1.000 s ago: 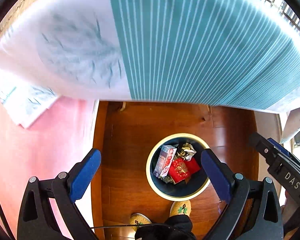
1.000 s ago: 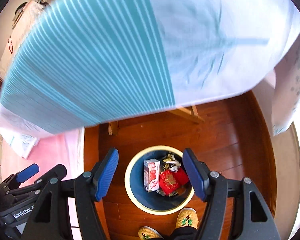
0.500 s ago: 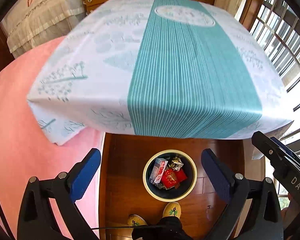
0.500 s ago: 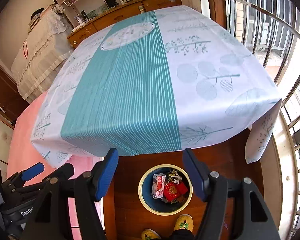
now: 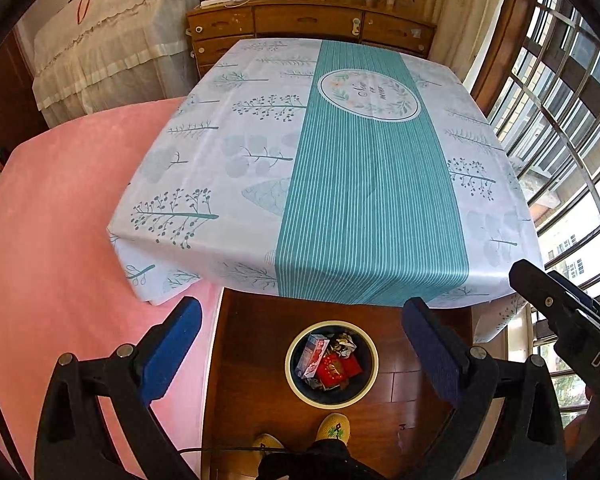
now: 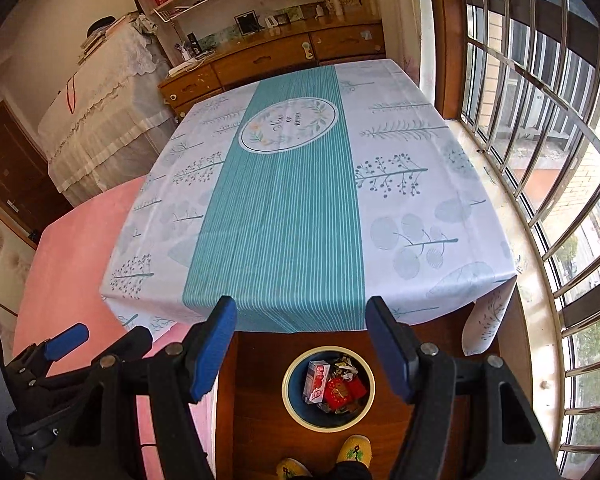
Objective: Collect trash
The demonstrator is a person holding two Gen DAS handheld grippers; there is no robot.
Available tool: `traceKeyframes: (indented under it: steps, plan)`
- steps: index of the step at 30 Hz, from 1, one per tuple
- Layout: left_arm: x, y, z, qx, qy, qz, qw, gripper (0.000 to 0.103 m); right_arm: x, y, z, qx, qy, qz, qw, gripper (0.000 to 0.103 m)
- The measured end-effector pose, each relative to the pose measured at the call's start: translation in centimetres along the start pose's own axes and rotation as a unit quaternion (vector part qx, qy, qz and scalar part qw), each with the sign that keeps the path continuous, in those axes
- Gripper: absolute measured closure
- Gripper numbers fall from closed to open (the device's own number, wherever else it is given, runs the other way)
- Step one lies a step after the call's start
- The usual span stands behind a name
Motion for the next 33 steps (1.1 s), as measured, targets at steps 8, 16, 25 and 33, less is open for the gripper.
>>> traceKeyframes:
  steps: [8, 16, 25, 33]
  plan:
    - [-1.2, 1.8, 0.2, 0.0, 0.002, -0.017, 0.9998, 0.004, -0.6, 1.2, 1.0, -0.002, 0.012, -0.003, 1.0, 0.036]
    - [-1.6, 2.7, -0.2, -0.001, -0.006, -0.026, 0.9996, 0.004, -0.9, 1.8, 1.2, -0.005, 0.007, -0.009, 1.0, 0.036]
    - [-1.5, 3.3, -0.4, -0.005, -0.009, -0.033, 0.9994, 0.004, -0.8, 2.1, 1.1, -0.009, 0.005, -0.011, 1.0, 0.036]
    - [-1.1, 3.7, -0.3, -0.009, -0.005, -0.038, 0.9992, 0.004, -0.5, 2.4, 1.1, -0.011, 0.007, -0.012, 1.0, 0.036]
Point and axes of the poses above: each gripper's, at about its wrist camera, not at the fingertips, and y roughly against the way its jaws point, z to its left, x to its underside, the point moved 4 cm from there along -y, roughly the way its jaws point, and after that the axes turned 4 degrees about z, right-handed, at the moved point
